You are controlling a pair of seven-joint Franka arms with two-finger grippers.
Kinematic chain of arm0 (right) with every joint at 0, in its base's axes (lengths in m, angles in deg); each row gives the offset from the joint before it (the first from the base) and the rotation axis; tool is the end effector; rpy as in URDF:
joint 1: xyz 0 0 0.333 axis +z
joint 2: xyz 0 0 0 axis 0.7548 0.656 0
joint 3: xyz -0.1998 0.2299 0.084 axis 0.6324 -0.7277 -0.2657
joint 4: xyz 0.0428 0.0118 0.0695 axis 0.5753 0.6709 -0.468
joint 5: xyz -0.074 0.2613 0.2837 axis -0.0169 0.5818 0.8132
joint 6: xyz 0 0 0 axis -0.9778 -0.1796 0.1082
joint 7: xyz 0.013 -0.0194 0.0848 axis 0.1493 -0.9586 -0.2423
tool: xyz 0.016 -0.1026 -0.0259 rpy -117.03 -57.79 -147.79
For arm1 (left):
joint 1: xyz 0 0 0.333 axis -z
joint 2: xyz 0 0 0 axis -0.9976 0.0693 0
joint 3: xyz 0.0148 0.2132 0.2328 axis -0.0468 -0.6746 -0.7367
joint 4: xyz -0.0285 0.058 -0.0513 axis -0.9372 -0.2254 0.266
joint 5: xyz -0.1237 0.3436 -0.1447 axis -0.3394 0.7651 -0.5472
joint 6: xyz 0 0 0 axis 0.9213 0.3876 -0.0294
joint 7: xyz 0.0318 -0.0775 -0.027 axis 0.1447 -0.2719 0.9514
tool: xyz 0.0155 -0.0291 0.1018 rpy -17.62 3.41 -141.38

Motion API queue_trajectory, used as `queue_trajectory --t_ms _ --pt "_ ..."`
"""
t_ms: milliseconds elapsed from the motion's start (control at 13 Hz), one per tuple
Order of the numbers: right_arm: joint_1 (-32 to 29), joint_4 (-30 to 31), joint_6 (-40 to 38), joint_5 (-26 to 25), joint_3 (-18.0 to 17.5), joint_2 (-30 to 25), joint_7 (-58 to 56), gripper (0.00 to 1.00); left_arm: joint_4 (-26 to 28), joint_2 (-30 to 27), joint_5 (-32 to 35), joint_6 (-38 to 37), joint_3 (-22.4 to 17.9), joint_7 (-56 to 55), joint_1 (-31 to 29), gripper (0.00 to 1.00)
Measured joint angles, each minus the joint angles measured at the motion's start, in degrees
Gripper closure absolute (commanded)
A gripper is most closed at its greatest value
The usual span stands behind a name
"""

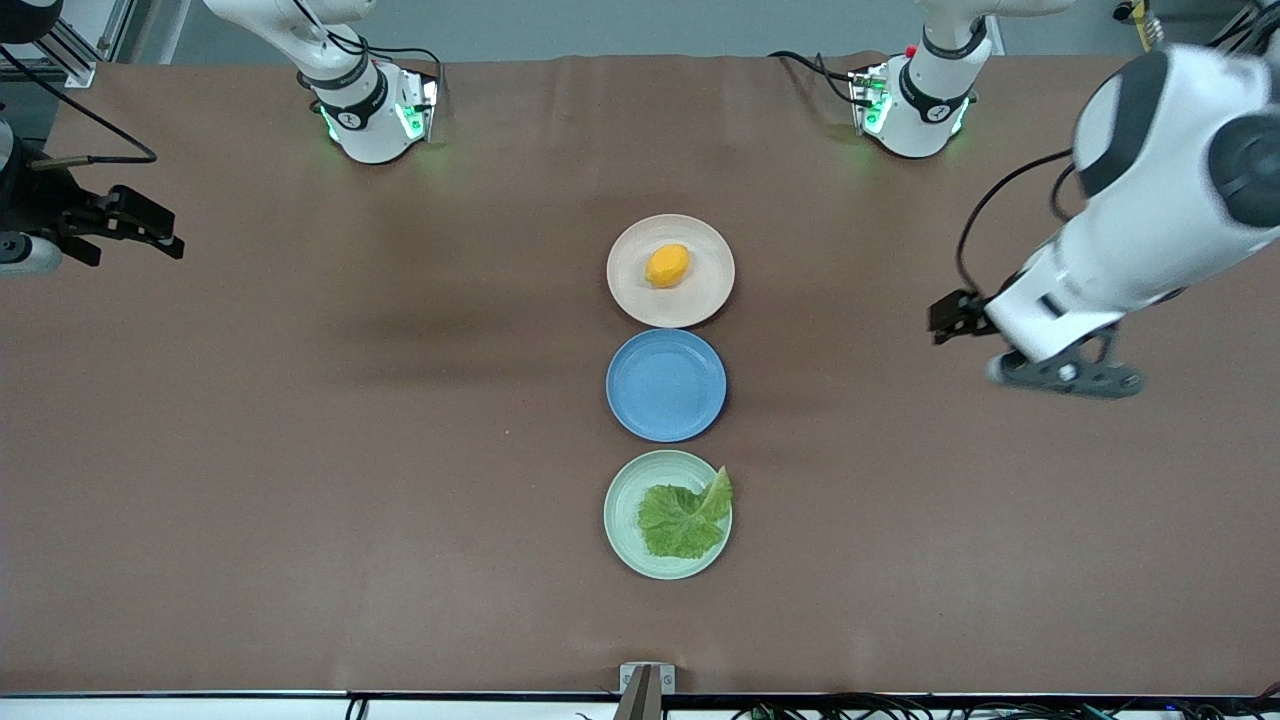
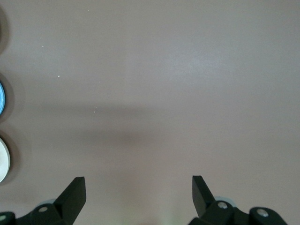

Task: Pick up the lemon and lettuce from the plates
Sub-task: 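Reach the left gripper toward the lettuce leaf on the green plate, then grasp the lettuce with the left gripper while the right gripper reaches out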

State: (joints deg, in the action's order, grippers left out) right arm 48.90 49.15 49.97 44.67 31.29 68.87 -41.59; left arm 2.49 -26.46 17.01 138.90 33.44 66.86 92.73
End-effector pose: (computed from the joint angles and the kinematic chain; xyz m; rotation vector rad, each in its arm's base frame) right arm 0.5219 -0.0189 0.6085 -3.1005 -0.0946 0.0537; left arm 0.6170 -0.1744 0.4987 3.0977 -0.2766 -0.0873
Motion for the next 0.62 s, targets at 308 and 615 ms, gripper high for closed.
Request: queue_trajectory --t_ms 308,615 --pt "-0.09 -0.63 -0.03 -0.02 0.24 0.16 0.08 0.00 -0.58 9.98 0.00 13.21 0.11 -0.08 3.45 0.00" --pt "-0.15 -1.96 0.70 0.00 0.55 7.41 0.08 0.00 -4.49 19.48 0.00 28.88 0.09 -0.08 9.07 0.10"
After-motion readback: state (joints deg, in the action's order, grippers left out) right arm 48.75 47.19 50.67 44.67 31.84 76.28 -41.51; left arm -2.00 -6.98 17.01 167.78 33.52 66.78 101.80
